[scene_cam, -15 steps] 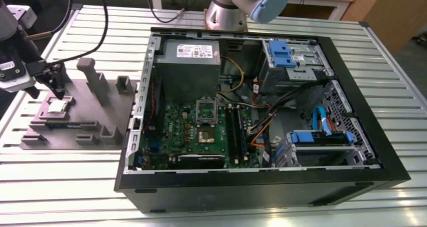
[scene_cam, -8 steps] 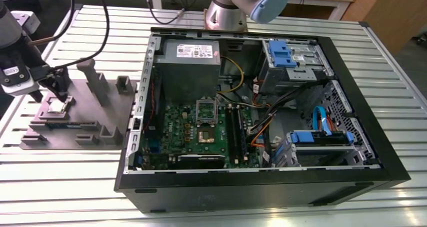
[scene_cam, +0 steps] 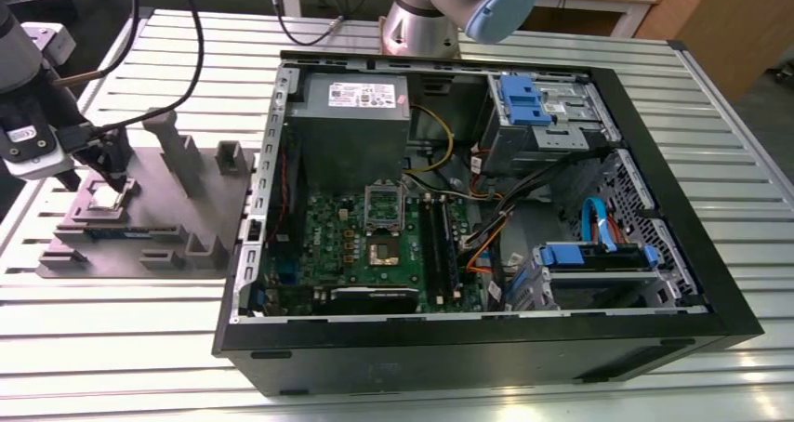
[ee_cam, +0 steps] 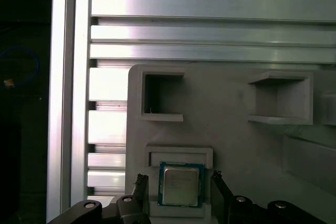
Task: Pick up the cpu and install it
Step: 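Pick up the cpu and move it towards the insertion slot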
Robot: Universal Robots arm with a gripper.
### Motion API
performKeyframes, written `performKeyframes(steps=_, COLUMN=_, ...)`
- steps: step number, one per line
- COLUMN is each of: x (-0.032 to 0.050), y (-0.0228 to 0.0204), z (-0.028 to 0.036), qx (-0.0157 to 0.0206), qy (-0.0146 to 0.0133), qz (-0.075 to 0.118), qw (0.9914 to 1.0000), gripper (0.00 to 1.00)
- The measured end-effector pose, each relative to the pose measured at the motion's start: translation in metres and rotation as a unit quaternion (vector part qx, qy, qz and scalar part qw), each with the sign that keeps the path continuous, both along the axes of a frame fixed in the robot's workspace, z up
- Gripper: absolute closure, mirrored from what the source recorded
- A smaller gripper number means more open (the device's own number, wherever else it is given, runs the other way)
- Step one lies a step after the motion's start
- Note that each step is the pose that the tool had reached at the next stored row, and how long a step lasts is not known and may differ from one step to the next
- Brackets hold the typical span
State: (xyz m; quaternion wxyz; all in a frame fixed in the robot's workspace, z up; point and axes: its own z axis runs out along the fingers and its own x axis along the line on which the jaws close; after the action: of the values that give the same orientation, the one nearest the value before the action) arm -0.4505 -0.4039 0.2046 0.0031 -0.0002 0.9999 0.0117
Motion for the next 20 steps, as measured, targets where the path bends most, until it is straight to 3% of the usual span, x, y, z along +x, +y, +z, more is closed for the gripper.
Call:
performKeyframes(steps=3, x=0.0, y=0.0, z=-0.0002, qx=0.0, qy=-0.0003, qz=0.0, qw=1.0, gripper=0.4)
performKeyframes(steps=4, x=0.0, y=-0.0001, z=-0.0009, qx=0.0001, qy=-0.0008, qz=0.0, qw=1.0, gripper=0.34)
performKeyframes(steps=17, x=-0.0012, y=-0.0021, z=-0.0128, qx=-0.0009, qy=-0.0061, qz=0.0, qw=0.99998, gripper=0.34)
performKeyframes(steps=20, x=-0.0012, y=-0.0023, z=-0.0147, qx=-0.001, qy=-0.0062, qz=0.0, qw=0.99998, gripper=0.34)
